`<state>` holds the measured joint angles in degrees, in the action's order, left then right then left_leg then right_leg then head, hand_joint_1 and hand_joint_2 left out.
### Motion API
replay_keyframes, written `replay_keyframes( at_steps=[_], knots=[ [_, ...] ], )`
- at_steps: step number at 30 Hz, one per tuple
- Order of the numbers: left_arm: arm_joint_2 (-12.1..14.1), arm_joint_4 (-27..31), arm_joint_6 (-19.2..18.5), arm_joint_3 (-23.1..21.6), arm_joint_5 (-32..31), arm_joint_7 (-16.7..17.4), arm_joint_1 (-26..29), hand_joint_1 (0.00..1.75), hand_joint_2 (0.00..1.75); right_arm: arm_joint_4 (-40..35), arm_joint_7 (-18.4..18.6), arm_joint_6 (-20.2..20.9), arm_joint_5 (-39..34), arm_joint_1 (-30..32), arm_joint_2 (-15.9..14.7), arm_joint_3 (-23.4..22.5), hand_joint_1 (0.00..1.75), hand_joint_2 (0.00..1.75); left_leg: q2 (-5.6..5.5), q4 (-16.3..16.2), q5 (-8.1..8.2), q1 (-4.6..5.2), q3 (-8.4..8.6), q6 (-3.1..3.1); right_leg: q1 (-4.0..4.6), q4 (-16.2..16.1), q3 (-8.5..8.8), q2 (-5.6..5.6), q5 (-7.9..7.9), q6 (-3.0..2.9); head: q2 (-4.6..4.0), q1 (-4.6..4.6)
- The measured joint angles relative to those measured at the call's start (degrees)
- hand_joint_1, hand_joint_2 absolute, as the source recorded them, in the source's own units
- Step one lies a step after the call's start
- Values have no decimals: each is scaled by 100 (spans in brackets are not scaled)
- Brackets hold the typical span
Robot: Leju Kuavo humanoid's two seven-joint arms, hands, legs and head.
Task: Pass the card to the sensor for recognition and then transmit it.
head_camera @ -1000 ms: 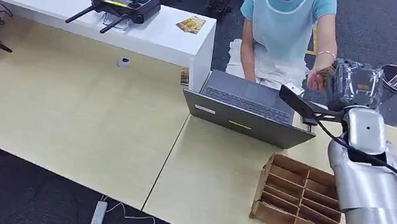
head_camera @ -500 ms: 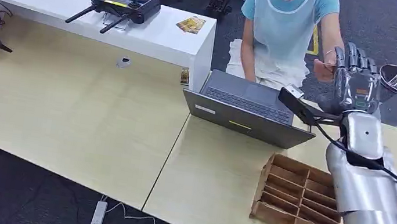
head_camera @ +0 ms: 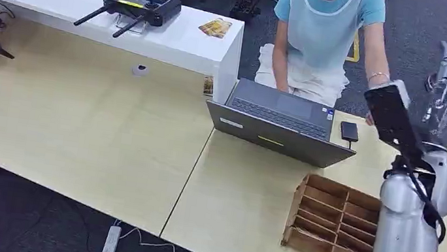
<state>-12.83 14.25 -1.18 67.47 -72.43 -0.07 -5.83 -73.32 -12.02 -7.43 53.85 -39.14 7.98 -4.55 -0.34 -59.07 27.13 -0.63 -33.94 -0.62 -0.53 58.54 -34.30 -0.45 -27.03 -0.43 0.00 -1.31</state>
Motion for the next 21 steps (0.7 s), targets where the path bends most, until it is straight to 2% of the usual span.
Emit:
replay_keyframes(
  at_steps=[6, 14, 19, 21],
  knots=[
    [-4, 0, 9, -2, 15, -18, 1, 0, 0, -1339, -162, 453, -721, 433, 478, -535, 0, 175, 6, 0, 2, 0, 2, -2, 0, -2, 0, 5, 0, 0, 0, 0],
    [-4, 0, 68, 7, 199, -37, 0, 0, 0, -2038, -256, 964, -1830, 923, 732, -642, 0, 175, 8, 0, 1, 0, 5, -3, 0, -1, 2, 8, 1, -1, -2, -2],
    [-24, 0, 116, 59, 289, -37, 1, 0, 0, -2432, -365, 975, -2341, 1442, 776, -638, 0, 175, 7, 0, 2, 0, 3, -3, 0, -3, 1, 6, 0, -1, 0, 0],
    [-37, 0, 131, 90, 330, -33, 0, 0, 0, -2604, -424, 1106, -2652, 1679, 784, -640, 0, 175, 7, 0, 5, 0, 4, -3, 0, -5, 1, 7, -1, -1, 0, 0]
  ],
)
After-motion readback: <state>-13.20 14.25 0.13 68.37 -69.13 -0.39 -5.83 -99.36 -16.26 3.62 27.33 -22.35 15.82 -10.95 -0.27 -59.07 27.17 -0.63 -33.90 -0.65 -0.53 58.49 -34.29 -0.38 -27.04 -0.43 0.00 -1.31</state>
